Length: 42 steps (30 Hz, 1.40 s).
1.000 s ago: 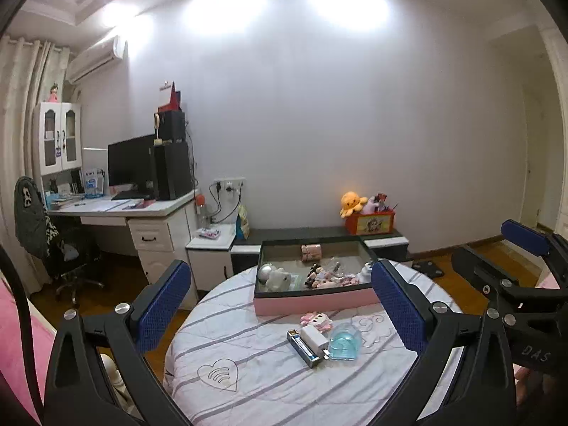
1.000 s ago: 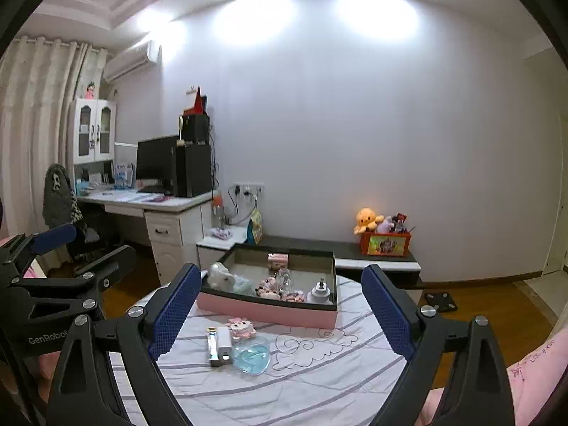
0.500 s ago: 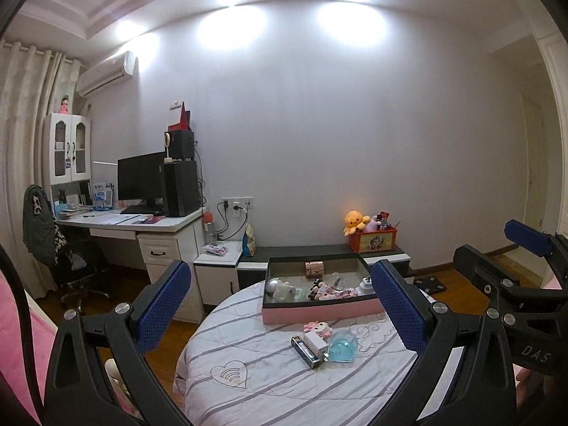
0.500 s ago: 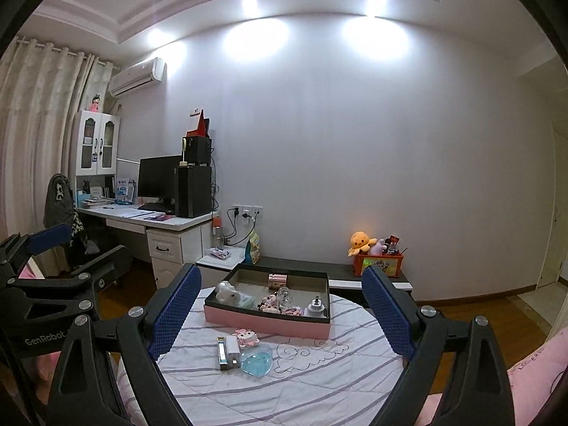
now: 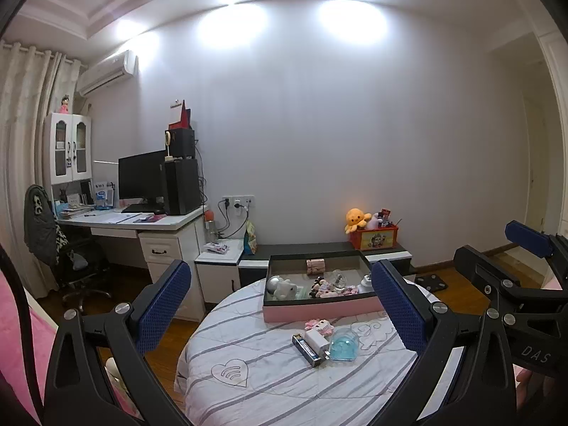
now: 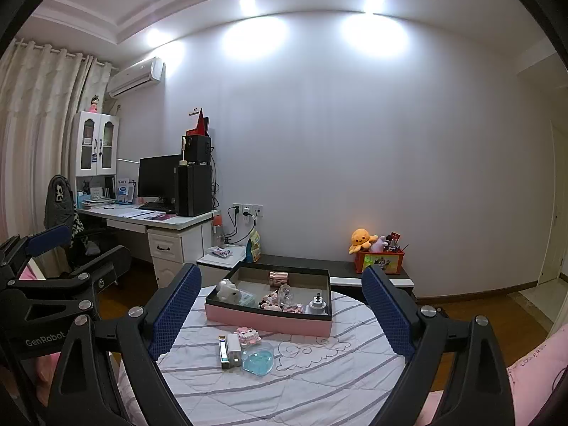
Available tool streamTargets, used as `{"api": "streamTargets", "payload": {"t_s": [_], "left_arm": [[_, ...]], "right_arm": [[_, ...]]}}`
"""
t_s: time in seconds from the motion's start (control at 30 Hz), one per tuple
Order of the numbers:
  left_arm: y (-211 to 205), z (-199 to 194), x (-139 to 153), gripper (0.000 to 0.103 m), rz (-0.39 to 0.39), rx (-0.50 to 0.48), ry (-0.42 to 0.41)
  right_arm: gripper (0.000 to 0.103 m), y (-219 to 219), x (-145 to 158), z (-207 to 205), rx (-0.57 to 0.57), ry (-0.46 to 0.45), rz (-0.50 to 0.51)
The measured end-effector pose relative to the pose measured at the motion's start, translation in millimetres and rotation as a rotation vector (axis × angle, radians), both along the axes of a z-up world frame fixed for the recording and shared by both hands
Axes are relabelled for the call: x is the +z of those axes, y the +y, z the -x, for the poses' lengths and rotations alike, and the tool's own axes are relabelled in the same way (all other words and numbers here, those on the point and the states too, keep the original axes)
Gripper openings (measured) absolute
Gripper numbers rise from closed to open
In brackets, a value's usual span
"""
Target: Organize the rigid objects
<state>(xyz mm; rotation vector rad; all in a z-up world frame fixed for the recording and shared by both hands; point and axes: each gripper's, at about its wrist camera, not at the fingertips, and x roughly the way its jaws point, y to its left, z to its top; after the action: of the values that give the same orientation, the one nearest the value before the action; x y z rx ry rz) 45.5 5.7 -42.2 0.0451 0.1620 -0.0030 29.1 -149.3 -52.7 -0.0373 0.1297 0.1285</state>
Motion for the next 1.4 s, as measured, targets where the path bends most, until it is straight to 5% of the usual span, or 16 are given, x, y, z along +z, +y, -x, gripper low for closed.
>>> {"api": "streamTargets", "payload": {"t_s": [0.3, 0.57, 0.93, 1.4], "left_arm": [[-1, -1, -3, 0.103, -0.001, -0.001, 0.004], [0, -37, -38, 0.103, 0.006, -0.015, 0.113], [12, -128, -144, 0.103, 0.044, 0.001, 0.446], [44, -173, -190, 0.103, 0.110, 0.000, 0.572]], "right_arm": [[0.093, -2, -1, -3, 0.001, 0.009, -0.004], [0.093, 1, -25, -27, 0.005, 0.082, -0.003], [0.093, 4, -120, -113, 0.035, 0.380, -0.016], [0.093, 34, -197, -203, 0.082, 0.648, 0.026]]}}
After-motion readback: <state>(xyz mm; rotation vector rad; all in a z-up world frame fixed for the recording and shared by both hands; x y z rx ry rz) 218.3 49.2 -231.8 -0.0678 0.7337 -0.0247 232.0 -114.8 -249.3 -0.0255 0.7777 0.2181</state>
